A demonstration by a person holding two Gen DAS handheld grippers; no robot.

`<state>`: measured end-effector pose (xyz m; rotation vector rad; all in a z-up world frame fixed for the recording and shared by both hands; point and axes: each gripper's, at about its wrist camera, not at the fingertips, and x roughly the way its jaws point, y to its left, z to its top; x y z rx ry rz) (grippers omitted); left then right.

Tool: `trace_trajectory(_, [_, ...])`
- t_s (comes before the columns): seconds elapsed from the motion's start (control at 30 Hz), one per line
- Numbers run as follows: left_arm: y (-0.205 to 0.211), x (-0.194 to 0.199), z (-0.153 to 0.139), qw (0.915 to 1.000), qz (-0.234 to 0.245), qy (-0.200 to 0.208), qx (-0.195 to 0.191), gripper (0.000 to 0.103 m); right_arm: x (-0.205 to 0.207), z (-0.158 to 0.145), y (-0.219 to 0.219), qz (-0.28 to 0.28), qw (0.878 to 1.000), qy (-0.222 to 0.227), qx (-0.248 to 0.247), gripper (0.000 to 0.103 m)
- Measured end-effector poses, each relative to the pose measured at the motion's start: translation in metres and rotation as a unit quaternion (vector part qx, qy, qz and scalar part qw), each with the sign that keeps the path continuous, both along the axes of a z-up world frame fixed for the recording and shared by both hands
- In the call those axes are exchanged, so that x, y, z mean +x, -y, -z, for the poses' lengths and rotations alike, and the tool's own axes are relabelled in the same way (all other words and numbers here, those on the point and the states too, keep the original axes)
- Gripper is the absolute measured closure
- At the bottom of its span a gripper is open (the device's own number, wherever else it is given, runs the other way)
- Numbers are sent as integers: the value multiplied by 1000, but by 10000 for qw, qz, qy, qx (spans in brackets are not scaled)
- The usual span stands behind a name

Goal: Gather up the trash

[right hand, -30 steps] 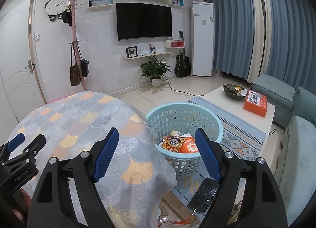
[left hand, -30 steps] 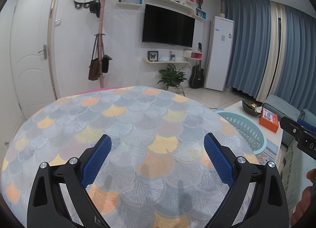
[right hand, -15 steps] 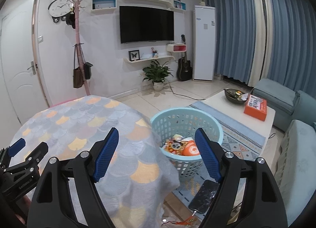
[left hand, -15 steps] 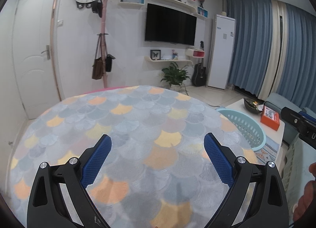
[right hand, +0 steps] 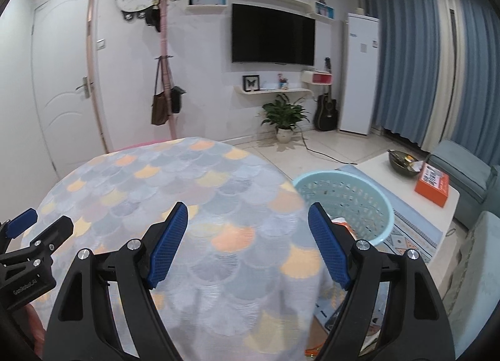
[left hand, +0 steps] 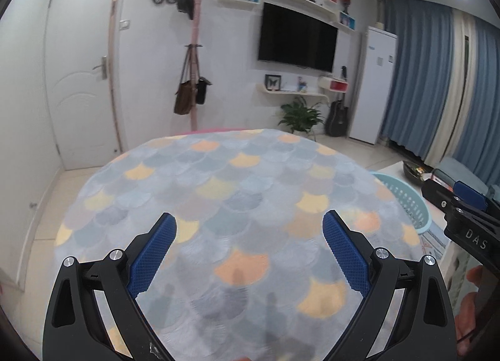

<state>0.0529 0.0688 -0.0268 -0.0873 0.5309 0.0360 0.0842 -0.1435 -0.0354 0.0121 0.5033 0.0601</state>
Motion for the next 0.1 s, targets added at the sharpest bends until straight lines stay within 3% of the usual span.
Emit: trace_trajectory(0.1, [-11,-6,0,9998,-175,23,103,11,2,0,-11,-160,9999,4,-4,28])
